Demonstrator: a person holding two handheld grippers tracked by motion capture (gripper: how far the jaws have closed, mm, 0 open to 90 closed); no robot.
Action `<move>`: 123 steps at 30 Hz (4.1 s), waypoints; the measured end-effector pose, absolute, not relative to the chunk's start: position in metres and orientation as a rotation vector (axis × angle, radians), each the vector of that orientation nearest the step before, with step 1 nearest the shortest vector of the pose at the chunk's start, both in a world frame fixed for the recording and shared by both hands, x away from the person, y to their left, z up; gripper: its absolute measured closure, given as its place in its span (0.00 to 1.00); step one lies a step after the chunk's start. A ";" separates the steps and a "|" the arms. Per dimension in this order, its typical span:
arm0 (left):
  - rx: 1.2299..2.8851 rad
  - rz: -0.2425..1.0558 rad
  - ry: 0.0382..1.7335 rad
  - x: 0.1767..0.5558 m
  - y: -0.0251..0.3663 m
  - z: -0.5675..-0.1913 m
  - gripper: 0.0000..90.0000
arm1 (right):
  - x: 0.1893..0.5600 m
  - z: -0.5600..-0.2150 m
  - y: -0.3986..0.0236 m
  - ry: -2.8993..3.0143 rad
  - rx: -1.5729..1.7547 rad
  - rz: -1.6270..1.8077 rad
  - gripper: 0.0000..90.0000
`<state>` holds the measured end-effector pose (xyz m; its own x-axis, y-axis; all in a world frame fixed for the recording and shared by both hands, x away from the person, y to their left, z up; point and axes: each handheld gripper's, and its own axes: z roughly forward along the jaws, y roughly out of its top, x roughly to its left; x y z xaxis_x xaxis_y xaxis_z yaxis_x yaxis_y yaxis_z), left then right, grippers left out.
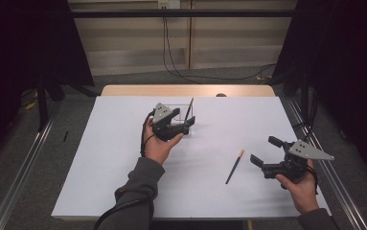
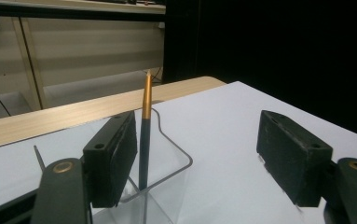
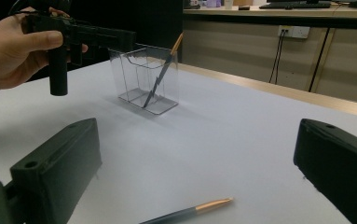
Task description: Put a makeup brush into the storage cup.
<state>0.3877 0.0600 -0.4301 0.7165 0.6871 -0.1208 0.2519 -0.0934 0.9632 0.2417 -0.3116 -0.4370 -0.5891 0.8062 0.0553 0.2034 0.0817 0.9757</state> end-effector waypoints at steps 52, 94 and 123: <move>1.699 0.418 0.625 0.358 0.102 -0.431 0.02 | 0.241 -0.439 -0.311 1.861 1.030 1.505 0.00; 1.662 0.378 0.681 0.332 0.159 -0.444 0.03 | 0.244 -0.440 -0.306 1.880 1.013 1.499 0.01; 1.645 0.361 0.707 0.322 0.178 -0.449 0.03 | 0.250 -0.443 -0.294 1.920 1.004 1.474 0.00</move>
